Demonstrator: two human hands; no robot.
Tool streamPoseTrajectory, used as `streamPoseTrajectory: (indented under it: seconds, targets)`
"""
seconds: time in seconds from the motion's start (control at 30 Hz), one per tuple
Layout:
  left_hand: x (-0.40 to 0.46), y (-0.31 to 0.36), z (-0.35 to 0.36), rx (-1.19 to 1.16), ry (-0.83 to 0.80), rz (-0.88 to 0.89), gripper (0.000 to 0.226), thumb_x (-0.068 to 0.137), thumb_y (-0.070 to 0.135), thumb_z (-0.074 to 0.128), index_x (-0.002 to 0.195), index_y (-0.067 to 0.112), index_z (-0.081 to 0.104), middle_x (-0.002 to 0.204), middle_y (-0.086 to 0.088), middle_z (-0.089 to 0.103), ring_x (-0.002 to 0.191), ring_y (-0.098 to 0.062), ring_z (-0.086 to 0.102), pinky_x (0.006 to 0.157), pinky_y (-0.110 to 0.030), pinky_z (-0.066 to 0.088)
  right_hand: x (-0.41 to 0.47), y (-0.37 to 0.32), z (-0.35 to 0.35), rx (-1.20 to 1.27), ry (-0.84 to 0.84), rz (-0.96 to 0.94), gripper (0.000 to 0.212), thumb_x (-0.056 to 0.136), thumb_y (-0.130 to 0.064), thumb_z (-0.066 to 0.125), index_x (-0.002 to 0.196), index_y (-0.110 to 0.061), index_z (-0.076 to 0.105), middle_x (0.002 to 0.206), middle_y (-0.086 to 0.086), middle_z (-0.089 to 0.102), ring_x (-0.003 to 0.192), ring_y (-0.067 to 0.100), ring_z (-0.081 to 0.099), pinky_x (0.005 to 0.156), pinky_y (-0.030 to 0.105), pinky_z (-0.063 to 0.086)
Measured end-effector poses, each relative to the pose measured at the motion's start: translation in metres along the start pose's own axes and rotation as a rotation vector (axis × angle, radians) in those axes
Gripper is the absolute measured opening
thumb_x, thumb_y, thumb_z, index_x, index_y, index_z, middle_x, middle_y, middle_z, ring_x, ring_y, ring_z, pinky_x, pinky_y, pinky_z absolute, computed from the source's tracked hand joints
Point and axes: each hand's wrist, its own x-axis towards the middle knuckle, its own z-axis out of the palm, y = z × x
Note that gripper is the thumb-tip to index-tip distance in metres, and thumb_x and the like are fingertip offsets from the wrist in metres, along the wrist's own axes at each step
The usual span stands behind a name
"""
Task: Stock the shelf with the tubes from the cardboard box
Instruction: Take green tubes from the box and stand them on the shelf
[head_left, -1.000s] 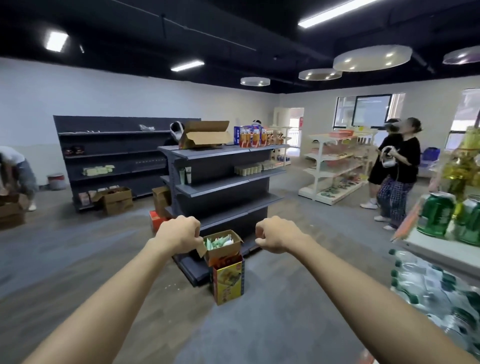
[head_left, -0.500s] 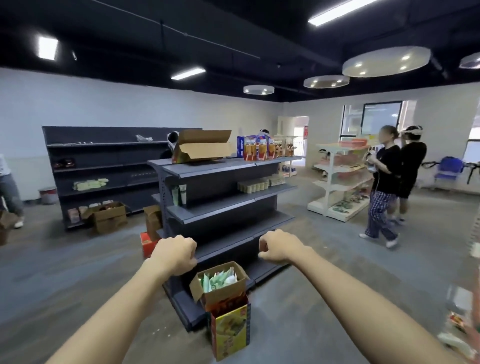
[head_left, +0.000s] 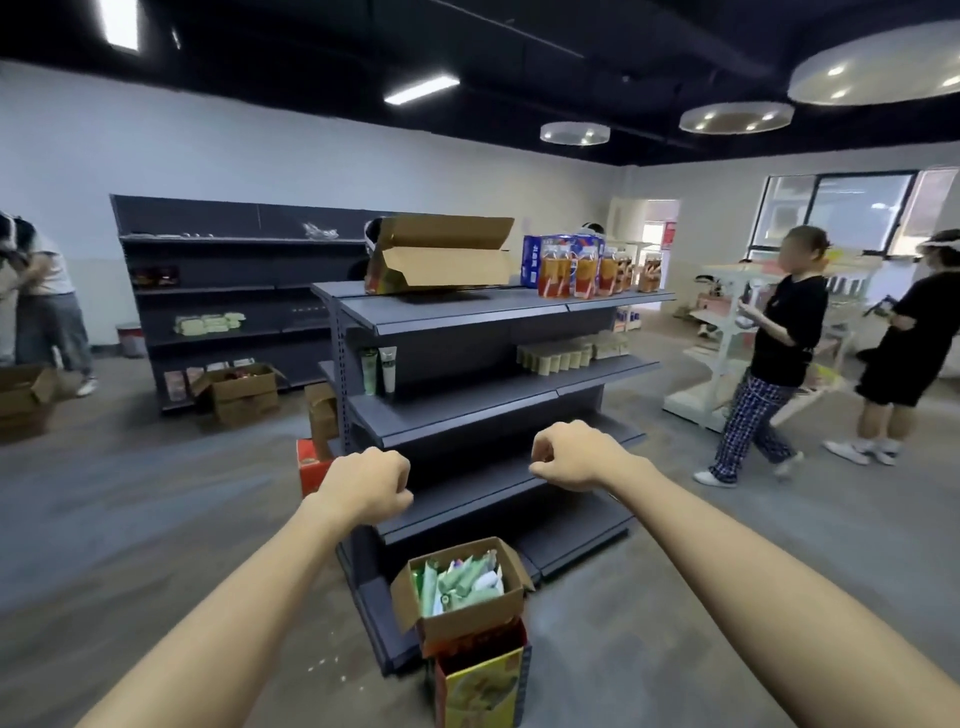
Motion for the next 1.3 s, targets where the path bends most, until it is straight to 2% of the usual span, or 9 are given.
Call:
streamPoseTrajectory:
  seconds: [0.23,0.37,0.57,0.73,0.9,1.0,1.13,1.3]
  targets:
    - [0.161,-0.047,0.043,0.002,-0.013,0.06,0.013,0.086,0.037,0.055,0.085,0.024,0.059,0.09,0.001,0.065,0.081,-0.023,0.063,0.064,-0.029,0.043,0.147,0.033,0.024,0.022,-0.038,0.076,0.022,0.085,-0.042,0.057,0.099,-0.028,0.067,0.107,-0.001,0.068,0.099,0.023,0.063,0.081,0.033,0.051]
    - [0.245,-0.073,0.064,-0.033,-0.057,0.067,0.012,0.086,0.038,0.055,0.082,0.027,0.055,0.09,0.001,0.065,0.082,-0.023,0.063,0.064,-0.029,0.043,0.221,0.051,0.035,0.063,-0.067,0.114,0.022,0.084,-0.045,0.056,0.097,-0.03,0.066,0.105,-0.002,0.068,0.097,0.023,0.063,0.085,0.036,0.053]
    - [0.341,-0.084,0.111,-0.085,-0.133,0.073,0.013,0.085,0.038,0.054,0.087,0.026,0.059,0.093,0.003,0.066,0.084,-0.022,0.063,0.067,-0.031,0.045,0.321,0.078,0.067,0.097,-0.136,0.127,0.021,0.083,-0.046,0.057,0.094,-0.031,0.065,0.103,-0.004,0.068,0.097,0.022,0.063,0.087,0.039,0.054]
    - [0.405,-0.081,0.169,-0.143,-0.202,0.036,0.01,0.085,0.038,0.054,0.086,0.028,0.058,0.096,0.004,0.067,0.09,-0.023,0.063,0.071,-0.032,0.048,0.398,0.109,0.12,0.109,-0.208,0.086,0.022,0.085,-0.046,0.056,0.097,-0.03,0.066,0.104,-0.002,0.068,0.1,0.024,0.063,0.087,0.037,0.052]
    - [0.461,-0.064,0.228,-0.259,-0.251,-0.08,0.011,0.083,0.036,0.056,0.086,0.027,0.061,0.093,0.002,0.068,0.091,-0.024,0.062,0.069,-0.031,0.046,0.459,0.15,0.177,-0.088,-0.233,-0.045,0.03,0.09,-0.038,0.051,0.115,-0.023,0.059,0.114,0.007,0.066,0.102,0.033,0.062,0.084,0.039,0.048]
    - [0.476,-0.052,0.268,-0.321,-0.332,-0.165,0.012,0.082,0.036,0.056,0.088,0.027,0.061,0.095,0.002,0.069,0.092,-0.025,0.063,0.074,-0.034,0.05,0.489,0.171,0.21,-0.126,-0.294,-0.13,0.03,0.093,-0.037,0.05,0.117,-0.02,0.058,0.113,0.011,0.065,0.1,0.034,0.062,0.079,0.04,0.047]
    - [0.469,-0.047,0.32,-0.396,-0.412,-0.34,0.015,0.08,0.036,0.057,0.091,0.027,0.063,0.098,0.002,0.071,0.096,-0.026,0.063,0.082,-0.038,0.053,0.516,0.187,0.251,-0.13,-0.436,-0.188,0.029,0.093,-0.035,0.051,0.117,-0.02,0.059,0.113,0.011,0.063,0.1,0.034,0.061,0.083,0.04,0.048]
    - [0.455,-0.051,0.372,-0.489,-0.589,-0.491,0.004,0.084,0.031,0.061,0.087,0.028,0.062,0.092,0.004,0.072,0.094,-0.022,0.066,0.083,-0.035,0.053,0.531,0.19,0.309,-0.077,-0.604,-0.208,0.027,0.094,-0.034,0.049,0.115,-0.02,0.057,0.111,0.01,0.063,0.098,0.034,0.062,0.081,0.04,0.051]
